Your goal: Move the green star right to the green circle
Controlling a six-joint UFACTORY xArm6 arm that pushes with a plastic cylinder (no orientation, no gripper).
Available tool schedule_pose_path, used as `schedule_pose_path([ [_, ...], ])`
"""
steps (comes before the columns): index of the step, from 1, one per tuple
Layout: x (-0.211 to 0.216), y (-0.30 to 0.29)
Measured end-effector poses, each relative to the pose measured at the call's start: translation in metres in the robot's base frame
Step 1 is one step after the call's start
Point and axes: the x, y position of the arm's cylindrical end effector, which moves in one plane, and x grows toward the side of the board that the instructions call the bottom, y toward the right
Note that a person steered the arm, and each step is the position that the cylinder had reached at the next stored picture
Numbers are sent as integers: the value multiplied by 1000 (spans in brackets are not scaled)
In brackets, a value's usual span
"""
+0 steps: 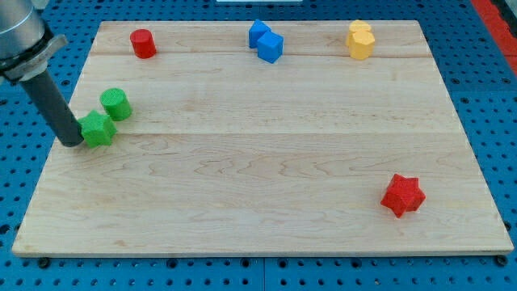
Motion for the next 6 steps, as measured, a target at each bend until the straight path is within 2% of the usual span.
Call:
schedule_pose_path([
  [1,9,55],
  [2,-34,74],
  [3,-41,109],
  [6,11,433],
])
